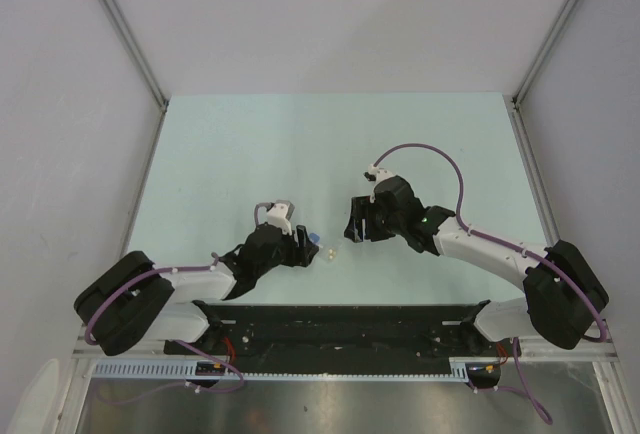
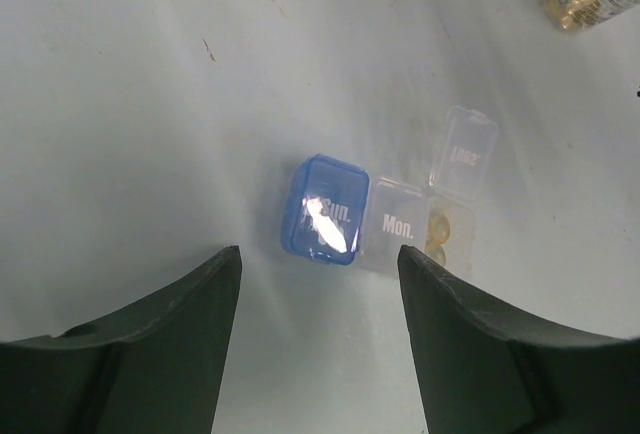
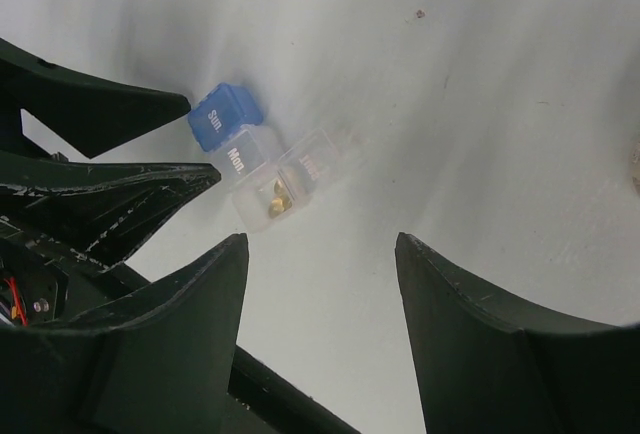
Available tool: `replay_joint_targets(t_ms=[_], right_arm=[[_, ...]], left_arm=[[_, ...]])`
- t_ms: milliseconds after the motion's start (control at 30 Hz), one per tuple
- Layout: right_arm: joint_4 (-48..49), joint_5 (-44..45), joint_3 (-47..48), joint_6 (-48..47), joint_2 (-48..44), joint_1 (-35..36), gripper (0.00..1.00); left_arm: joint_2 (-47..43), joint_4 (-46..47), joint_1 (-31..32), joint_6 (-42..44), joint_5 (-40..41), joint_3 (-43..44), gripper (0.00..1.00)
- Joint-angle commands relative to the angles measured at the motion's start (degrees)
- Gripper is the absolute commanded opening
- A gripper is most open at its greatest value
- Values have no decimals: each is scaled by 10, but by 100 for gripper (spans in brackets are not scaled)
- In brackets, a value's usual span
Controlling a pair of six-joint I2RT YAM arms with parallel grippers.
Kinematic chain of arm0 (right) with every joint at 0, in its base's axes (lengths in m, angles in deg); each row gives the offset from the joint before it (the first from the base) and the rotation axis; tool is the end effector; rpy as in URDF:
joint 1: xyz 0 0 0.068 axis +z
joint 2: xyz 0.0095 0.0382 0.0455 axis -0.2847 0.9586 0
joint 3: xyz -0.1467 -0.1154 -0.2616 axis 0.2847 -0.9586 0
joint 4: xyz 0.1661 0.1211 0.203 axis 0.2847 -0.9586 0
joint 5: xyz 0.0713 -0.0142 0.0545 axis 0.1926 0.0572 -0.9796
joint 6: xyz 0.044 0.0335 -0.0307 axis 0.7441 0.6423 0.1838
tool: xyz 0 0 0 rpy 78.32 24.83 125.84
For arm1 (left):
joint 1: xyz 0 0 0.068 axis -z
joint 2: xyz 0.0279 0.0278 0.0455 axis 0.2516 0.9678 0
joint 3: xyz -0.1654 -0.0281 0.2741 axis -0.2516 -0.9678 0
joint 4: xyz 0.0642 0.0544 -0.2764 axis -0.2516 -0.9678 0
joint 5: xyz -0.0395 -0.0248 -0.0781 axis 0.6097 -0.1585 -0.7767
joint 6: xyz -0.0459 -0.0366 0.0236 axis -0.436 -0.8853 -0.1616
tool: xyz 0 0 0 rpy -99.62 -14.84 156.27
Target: Sort the pills into containers
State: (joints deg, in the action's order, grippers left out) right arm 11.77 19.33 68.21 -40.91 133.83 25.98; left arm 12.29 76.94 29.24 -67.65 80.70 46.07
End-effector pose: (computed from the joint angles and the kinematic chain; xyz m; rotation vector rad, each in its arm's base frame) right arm 0.2237 0.2101 0.2449 -0.3357 2.3926 0.6982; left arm 0.1682 -0.1548 0.1494 0.1859 2.1621 -0.6716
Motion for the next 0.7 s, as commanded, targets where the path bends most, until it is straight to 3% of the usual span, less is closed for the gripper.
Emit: replay_joint_targets(t_ms=[0,667], right_arm=[[17,-8,-5,-1,-15,-3,65],[13,-20,-9,-11,-20,-17,65]], left_arm=[[7,36,-12,19,-5,25,69],[90,87,-30,72,-65,61,67]])
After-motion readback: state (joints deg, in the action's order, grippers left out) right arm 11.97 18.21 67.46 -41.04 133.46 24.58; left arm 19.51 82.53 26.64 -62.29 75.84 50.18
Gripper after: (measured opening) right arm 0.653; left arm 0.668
